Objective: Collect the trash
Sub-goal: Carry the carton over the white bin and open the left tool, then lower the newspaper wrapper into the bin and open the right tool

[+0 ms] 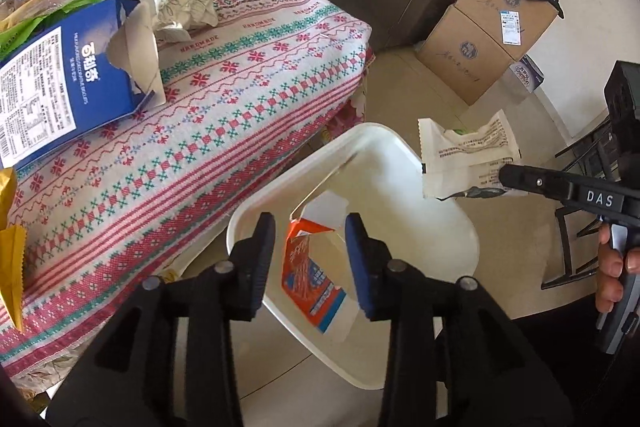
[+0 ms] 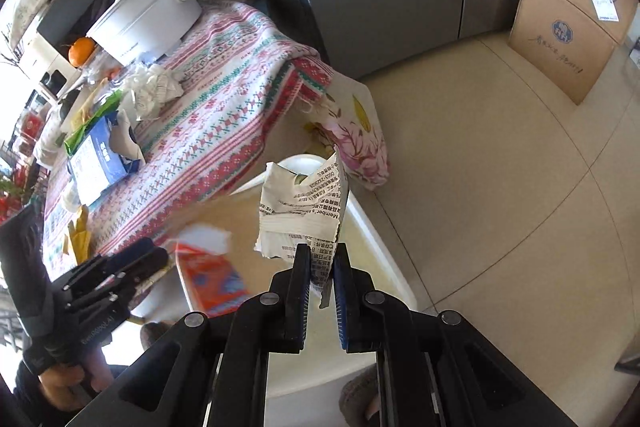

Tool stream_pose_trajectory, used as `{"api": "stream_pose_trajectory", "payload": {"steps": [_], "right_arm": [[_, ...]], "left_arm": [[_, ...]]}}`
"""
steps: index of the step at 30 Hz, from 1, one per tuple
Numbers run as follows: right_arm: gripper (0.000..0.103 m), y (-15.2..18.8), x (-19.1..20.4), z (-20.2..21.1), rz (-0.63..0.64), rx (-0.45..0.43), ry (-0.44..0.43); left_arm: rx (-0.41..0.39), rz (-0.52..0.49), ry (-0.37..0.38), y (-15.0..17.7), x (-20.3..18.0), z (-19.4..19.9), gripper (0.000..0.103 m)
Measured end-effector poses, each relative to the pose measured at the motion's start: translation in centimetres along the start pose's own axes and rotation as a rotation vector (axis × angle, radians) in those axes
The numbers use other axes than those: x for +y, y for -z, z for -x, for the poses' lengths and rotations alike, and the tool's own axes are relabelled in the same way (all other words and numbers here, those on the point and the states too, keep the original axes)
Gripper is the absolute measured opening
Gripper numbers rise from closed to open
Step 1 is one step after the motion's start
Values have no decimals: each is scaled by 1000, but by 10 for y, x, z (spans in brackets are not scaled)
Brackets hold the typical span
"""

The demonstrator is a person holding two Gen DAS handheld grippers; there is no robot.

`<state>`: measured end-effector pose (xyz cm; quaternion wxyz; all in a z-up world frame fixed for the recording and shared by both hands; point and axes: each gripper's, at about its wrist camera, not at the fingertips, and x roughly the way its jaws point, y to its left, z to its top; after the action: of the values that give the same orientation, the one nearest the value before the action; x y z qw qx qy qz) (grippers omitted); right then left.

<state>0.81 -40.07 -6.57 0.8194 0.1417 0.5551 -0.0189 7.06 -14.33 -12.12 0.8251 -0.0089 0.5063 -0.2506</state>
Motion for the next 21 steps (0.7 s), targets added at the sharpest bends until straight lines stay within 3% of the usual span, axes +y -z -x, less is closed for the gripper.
{"api": "stream_pose_trajectory", "payload": {"steps": [2, 11, 19, 20, 21], "right_arm": [[12, 2, -2, 0, 3, 3, 1], [12, 8, 4, -5, 42, 32, 11], [15, 9, 18, -14, 74, 70, 17], [19, 9, 19, -16, 67, 75, 19], [31, 8, 20, -17, 59, 83, 16]], "left_arm": [[-16, -2, -12, 0, 4, 8, 54], [-71, 8, -95, -2, 21, 48, 77], [-115, 74, -131, 6, 57, 84, 84], [-118, 85, -137, 8, 62, 88, 85], [-120, 95, -141, 9, 67, 92, 85]]}}
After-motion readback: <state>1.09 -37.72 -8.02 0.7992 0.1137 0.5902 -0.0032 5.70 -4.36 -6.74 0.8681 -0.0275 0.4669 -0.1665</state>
